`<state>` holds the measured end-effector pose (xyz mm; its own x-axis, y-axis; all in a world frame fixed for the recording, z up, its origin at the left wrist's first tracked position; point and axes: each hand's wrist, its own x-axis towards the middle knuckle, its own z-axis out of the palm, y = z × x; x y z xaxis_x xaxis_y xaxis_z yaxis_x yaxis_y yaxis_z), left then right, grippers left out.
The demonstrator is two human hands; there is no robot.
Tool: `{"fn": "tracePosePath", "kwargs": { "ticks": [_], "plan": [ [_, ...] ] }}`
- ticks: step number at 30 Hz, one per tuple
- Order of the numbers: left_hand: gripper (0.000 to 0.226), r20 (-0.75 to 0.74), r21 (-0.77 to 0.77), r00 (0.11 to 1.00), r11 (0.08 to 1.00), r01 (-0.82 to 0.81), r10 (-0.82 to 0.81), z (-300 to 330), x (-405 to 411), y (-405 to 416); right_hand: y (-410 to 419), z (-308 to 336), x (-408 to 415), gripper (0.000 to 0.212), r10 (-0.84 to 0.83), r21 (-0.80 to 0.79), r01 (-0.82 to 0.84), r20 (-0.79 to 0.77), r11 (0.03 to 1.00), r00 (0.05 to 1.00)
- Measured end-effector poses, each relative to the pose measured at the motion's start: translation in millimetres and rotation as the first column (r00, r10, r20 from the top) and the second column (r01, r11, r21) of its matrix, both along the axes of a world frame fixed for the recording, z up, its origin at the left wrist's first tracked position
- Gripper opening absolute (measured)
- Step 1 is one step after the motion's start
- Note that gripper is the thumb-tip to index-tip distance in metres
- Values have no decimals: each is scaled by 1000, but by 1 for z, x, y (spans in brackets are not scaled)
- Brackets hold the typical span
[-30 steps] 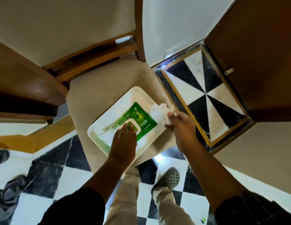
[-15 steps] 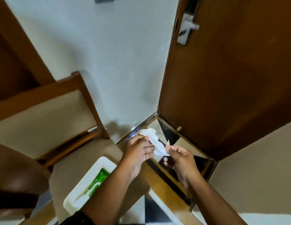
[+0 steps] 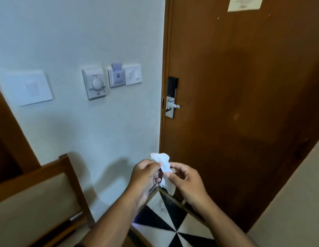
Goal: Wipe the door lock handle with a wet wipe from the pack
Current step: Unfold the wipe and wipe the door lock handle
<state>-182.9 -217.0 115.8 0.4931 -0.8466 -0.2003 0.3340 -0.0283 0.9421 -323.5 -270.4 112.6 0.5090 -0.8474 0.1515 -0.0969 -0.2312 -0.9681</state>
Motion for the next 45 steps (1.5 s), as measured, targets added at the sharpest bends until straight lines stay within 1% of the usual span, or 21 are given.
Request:
{"fn": "tracePosePath", "kwargs": {
  "ticks": [2, 3, 6, 8, 11, 13, 14, 16, 18, 19, 21, 24, 27, 30, 32, 35, 37, 40, 42, 43, 45],
  "plan": [
    [10, 75, -7, 997, 1000, 20, -19, 13, 14, -15, -16, 8, 16, 10, -68, 14, 68, 56, 998, 996],
    [6, 108, -20, 993, 999, 41, -39, 19, 22, -22, -23, 12, 24, 12, -100, 15, 99, 64, 995, 993],
    [27, 187, -4, 973, 990, 140, -137, 26, 41, -42, -48, 21, 41, 22, -139, 8, 139, 48, 990, 989],
    [30, 260, 42, 943, 979, 202, -206, 26, 50, -57, -66, 28, 51, 25, -146, 36, 144, 70, 989, 987],
    [12, 299, 65, 930, 977, 203, -213, 26, 68, -76, -86, 30, 66, 26, -192, 81, 185, 90, 979, 977],
    [17, 278, 72, 944, 984, 163, -177, 19, 79, -95, -100, 22, 74, 24, -300, 105, 292, 75, 951, 951],
    [18, 270, 70, 954, 991, 117, -131, 18, 82, -97, -102, 20, 74, 22, -364, 152, 350, 74, 924, 928],
    [18, 190, 54, 980, 998, 42, -51, 15, 85, -110, -115, 15, 73, 20, -492, 357, 409, 184, 840, 851],
    [20, 89, 33, 996, 999, -14, 11, 12, 89, -133, -138, 18, 72, 17, -582, 578, 326, 334, 748, 741],
    [21, 78, 33, 997, 999, -29, 26, 11, 91, -144, -149, 19, 71, 16, -584, 616, 281, 366, 736, 725],
    [20, 130, 40, 992, 999, -2, -4, 10, 90, -162, -170, 16, 72, 19, -478, 580, 207, 363, 788, 800],
    [22, 249, 38, 968, 999, 25, -34, 13, 85, -194, -201, 13, 81, 33, -154, 454, 2, 298, 891, 942],
    [22, 367, 32, 930, 999, 2, -13, 20, 87, -230, -228, 12, 91, 55, 109, 339, -178, 213, 924, 971],
    [22, 508, 15, 861, 999, -32, 20, 34, 102, -268, -263, 9, 101, 88, 171, 222, -196, 128, 955, 977],
    [21, 583, 41, 812, 997, -61, 25, 45, 109, -298, -294, 10, 103, 91, 144, 127, -147, 36, 981, 989],
    [18, 601, 112, 799, 987, -119, 28, 53, 108, -337, -337, 11, 103, 86, 163, -29, -166, -100, 986, 982],
    [16, 578, 130, 815, 980, -150, 48, 58, 106, -356, -361, 13, 102, 73, 167, -143, -188, -146, 972, 975],
    [15, 483, 150, 869, 967, -205, 109, 67, 105, -379, -394, 12, 103, 35, 148, -333, -194, -157, 923, 976],
    [15, 430, 168, 890, 955, -243, 151, 70, 104, -389, -408, 9, 104, 9, 122, -417, -147, -86, 897, 989],
    [14, 418, 177, 892, 947, -267, 174, 71, 104, -393, -414, 7, 106, 2, 113, -398, -114, -26, 910, 993],
    [17, 352, 176, 904, 932, -317, 241, 71, 108, -397, -420, 5, 108, 10, 56, -222, -29, 116, 975, 992]
  ]
}}
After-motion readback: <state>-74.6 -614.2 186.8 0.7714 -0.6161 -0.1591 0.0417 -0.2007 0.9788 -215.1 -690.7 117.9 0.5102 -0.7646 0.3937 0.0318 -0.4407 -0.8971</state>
